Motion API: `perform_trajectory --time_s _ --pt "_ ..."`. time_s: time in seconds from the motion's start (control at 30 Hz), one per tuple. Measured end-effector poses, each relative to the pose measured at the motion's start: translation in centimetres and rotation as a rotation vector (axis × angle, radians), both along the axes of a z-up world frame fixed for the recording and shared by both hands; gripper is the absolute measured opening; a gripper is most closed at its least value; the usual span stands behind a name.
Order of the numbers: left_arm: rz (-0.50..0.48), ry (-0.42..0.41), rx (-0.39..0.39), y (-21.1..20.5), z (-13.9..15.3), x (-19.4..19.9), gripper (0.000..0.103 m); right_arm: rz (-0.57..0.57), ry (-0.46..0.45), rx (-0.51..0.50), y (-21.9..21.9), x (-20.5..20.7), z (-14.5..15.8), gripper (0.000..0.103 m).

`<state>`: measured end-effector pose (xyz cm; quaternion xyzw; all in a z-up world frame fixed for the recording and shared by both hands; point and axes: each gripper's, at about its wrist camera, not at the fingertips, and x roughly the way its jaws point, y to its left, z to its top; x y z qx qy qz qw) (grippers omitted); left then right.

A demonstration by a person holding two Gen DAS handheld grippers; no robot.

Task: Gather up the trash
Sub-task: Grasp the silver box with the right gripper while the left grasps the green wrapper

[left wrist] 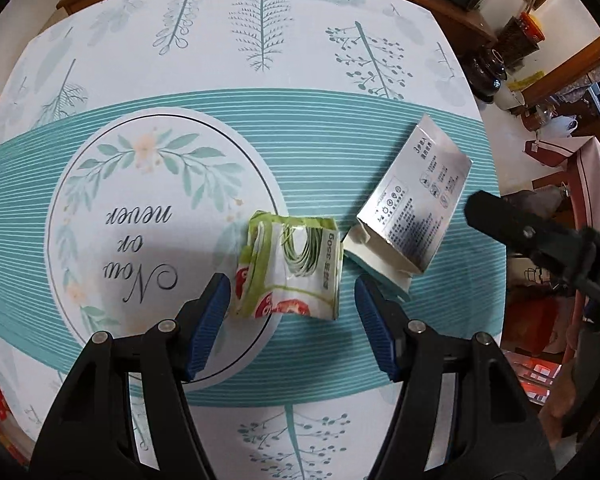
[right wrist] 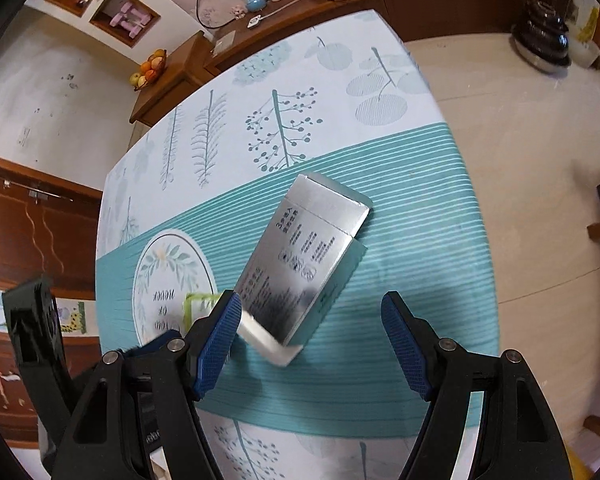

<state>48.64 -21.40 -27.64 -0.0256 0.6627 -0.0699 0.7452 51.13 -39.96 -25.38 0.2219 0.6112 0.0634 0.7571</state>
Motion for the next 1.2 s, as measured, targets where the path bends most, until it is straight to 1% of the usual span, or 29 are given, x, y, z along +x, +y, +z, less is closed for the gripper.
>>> perform_trajectory --time_s 0.17,0.2,0.37,0.43,0.47,0.53,0.6,0.7,0.8,0.87,0.9,0.97,1.0,1.07,1.13,1.2 --pt "0.017 0.016 0.006 -0.1 -0.6 0.7 0.062 -0.015 0.043 0.026 0.7 1.7 -1.9 0.074" --pt "0.015 0.019 0.007 -0.3 -0.8 0.9 0.062 -0.015 0.053 0.027 0.9 2.0 -2.3 0.077" --pt "0.010 0.019 0.030 -1.4 -1.5 1.3 0.062 -0.017 0.061 -0.008 2.4 3.0 -3.0 0.081" --pt "0.018 0.023 0.053 -1.4 -2.0 1.4 0.056 -0.011 0.064 -0.024 3.1 3.5 -3.2 0.085" --pt "0.020 0.029 0.058 -1.3 -2.2 1.5 0.049 -0.008 0.066 -0.030 3.4 3.7 -3.3 0.086" --pt "0.040 0.024 0.034 -0.9 -2.1 1.6 0.045 -0.003 0.067 -0.052 4.2 4.1 -3.4 0.087" --pt "0.051 0.002 0.022 -0.6 -1.6 1.6 0.032 0.007 0.071 -0.080 4.8 4.4 -3.5 0.087" --pt "0.080 -0.019 0.026 0.2 -1.0 1.6 0.017 0.021 0.071 -0.122 6.0 4.9 -3.7 0.089" --pt "0.128 -0.021 0.032 1.6 -1.0 1.6 0.014 0.044 0.060 -0.203 7.3 5.2 -3.8 0.089" --pt "0.157 -0.020 0.016 2.8 -1.0 1.7 0.014 0.071 0.058 -0.260 8.1 5.3 -3.9 0.089" --pt "0.171 -0.017 0.007 3.4 -0.9 1.6 0.014 0.084 0.056 -0.285 8.6 5.3 -4.0 0.088" --pt "0.190 -0.019 -0.001 4.3 -0.7 1.3 0.014 0.109 0.044 -0.337 9.3 4.9 -4.0 0.083" --pt "0.194 -0.022 -0.003 4.6 -0.5 1.1 0.014 0.117 0.035 -0.358 9.6 4.7 -4.0 0.079" --pt "0.198 -0.034 -0.006 5.7 0.1 0.5 0.013 0.124 0.020 -0.372 9.8 4.4 -3.9 0.075" --pt "0.195 -0.048 -0.008 6.1 1.0 0.0 0.013 0.115 0.016 -0.369 9.4 4.0 -3.7 0.069" --pt "0.189 -0.061 -0.008 6.5 1.9 -0.7 0.013 0.108 0.011 -0.353 9.1 3.5 -3.5 0.066"
